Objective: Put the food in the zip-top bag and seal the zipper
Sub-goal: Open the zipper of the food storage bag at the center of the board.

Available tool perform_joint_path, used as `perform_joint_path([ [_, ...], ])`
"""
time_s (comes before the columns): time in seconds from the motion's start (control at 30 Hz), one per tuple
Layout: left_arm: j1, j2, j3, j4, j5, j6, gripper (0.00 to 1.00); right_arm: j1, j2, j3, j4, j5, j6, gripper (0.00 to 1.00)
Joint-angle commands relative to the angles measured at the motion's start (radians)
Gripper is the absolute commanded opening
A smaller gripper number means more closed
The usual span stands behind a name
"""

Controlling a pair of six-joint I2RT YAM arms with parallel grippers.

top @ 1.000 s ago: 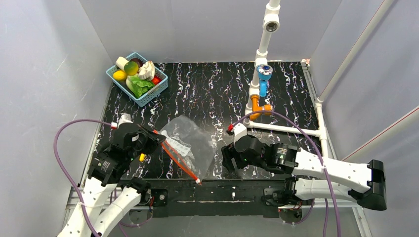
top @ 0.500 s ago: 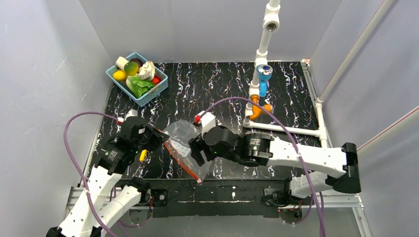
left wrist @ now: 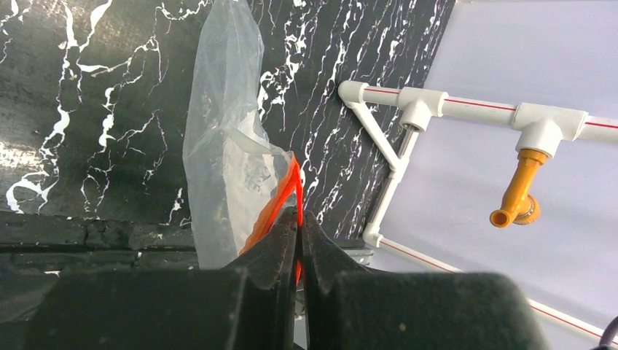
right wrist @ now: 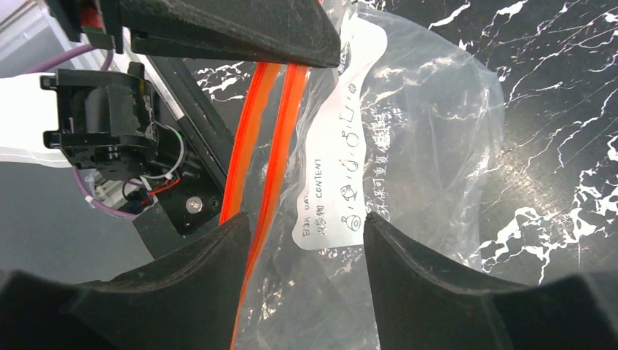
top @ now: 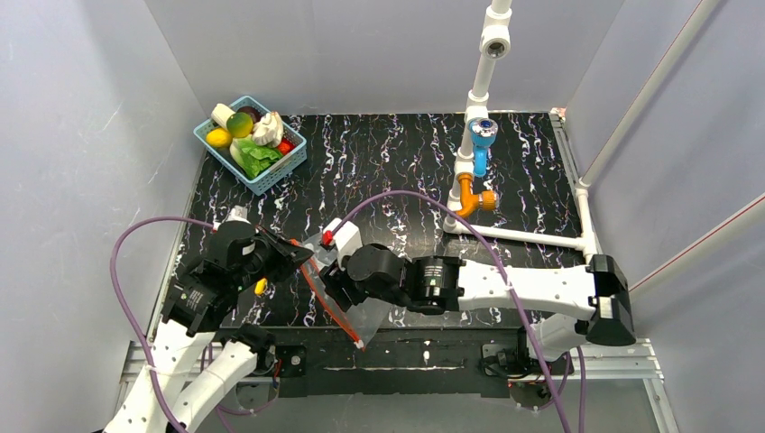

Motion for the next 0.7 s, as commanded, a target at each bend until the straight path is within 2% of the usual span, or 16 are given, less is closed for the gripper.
perform_joint_path([
  [0.0,0.003,0.007,-0.011,0.004,0.029,-0.015,0.0,0.013,0.028,0.033,0.047,-0.003,-0.006,0.64],
  [0.13,0.003,0.005,-0.022,0.007,0.044,-0.027,0.0,0.019,0.03,0.033,0.04,0.004,0.005,0.64],
  [0.2,0.003,-0.001,-0.02,0.009,0.04,-0.031,0.0,0.022,0.047,0.041,0.027,0.016,0.01,0.6],
  [0.23,0.003,-0.003,-0.017,0.01,0.036,-0.031,0.0,0.024,0.056,0.042,0.022,0.034,0.013,0.56],
  [0.33,0.003,-0.005,-0.005,0.006,0.033,-0.033,0.0,0.033,0.083,0.048,0.009,0.068,0.019,0.35],
  [0.5,0.003,0.008,-0.009,0.043,0.075,-0.034,0.0,0.05,0.084,0.025,0.029,0.104,0.022,0.27],
  [0.6,0.003,0.016,-0.019,0.057,0.121,-0.028,0.0,0.05,0.073,0.015,0.026,0.137,0.05,0.02],
  [0.67,0.003,0.009,-0.022,0.085,0.146,0.008,0.03,0.05,0.06,0.004,0.026,0.162,0.061,0.01],
])
